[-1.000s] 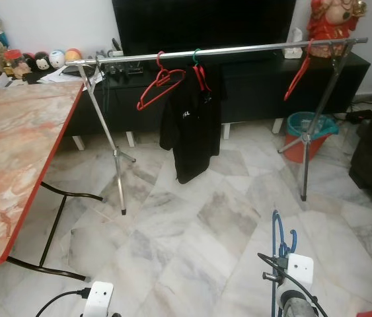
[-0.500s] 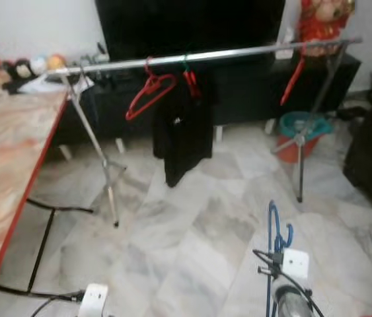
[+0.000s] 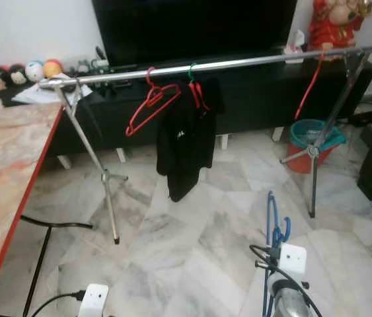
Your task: Hang hanger
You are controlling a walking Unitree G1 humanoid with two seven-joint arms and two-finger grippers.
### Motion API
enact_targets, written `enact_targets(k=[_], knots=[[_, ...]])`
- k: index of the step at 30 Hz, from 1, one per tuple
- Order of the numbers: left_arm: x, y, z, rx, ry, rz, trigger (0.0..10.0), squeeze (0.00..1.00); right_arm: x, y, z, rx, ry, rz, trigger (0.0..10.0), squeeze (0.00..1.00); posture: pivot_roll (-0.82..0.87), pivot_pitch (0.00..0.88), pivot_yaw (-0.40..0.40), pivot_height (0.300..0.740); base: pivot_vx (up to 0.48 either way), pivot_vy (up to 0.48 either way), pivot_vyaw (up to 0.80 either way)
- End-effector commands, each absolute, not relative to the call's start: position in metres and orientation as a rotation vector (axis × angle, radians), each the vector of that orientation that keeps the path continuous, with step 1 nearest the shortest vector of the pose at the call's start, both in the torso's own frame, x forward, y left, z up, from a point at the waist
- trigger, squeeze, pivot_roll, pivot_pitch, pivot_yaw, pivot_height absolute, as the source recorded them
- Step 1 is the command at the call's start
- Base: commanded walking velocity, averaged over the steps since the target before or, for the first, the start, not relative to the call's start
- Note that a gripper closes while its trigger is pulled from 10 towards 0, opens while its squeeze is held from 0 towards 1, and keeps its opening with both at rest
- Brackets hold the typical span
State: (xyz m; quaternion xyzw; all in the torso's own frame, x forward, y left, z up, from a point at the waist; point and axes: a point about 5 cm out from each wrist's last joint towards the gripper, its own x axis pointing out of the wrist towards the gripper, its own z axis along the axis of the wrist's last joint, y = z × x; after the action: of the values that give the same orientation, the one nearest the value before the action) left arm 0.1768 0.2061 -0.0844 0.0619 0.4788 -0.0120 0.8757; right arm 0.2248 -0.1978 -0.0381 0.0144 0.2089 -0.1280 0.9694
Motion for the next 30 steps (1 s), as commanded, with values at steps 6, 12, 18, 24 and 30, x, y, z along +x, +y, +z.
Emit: enact_targets(k=[6, 12, 18, 24, 30], knots=[[0.1768, 0.2077, -0.0842, 0.149, 1.004, -0.034, 10.0, 0.00, 0.2294, -0.1967, -0.0326, 0.030, 0.391, -0.269, 10.0, 0.00, -0.18, 0.000, 0.068, 0.740, 0.339, 0.000, 0.00], [0.1775, 0.2076, -0.0839, 0.148, 1.002, -0.034, 10.0, 0.00, 0.2303, -0.1968, -0.0318, 0.030, 0.389, -0.268, 10.0, 0.00, -0.18, 0.000, 0.068, 0.740, 0.342, 0.000, 0.00], [0.1769, 0.2072, -0.0842, 0.147, 1.006, -0.034, 10.0, 0.00, 0.2299, -0.1978, -0.0313, 0.029, 0.391, -0.273, 10.0, 0.00, -0.18, 0.000, 0.067, 0.740, 0.342, 0.000, 0.00], [0.1767, 0.2074, -0.0843, 0.147, 1.006, -0.034, 10.0, 0.00, 0.2289, -0.1985, -0.0319, 0.027, 0.395, -0.275, 10.0, 0.00, -0.18, 0.000, 0.065, 0.740, 0.344, 0.000, 0.00], [0.1768, 0.2072, -0.0843, 0.147, 1.005, -0.035, 10.0, 0.00, 0.2287, -0.1989, -0.0323, 0.027, 0.400, -0.275, 10.0, 0.00, -0.18, 0.000, 0.065, 0.740, 0.341, 0.000, 0.00]])
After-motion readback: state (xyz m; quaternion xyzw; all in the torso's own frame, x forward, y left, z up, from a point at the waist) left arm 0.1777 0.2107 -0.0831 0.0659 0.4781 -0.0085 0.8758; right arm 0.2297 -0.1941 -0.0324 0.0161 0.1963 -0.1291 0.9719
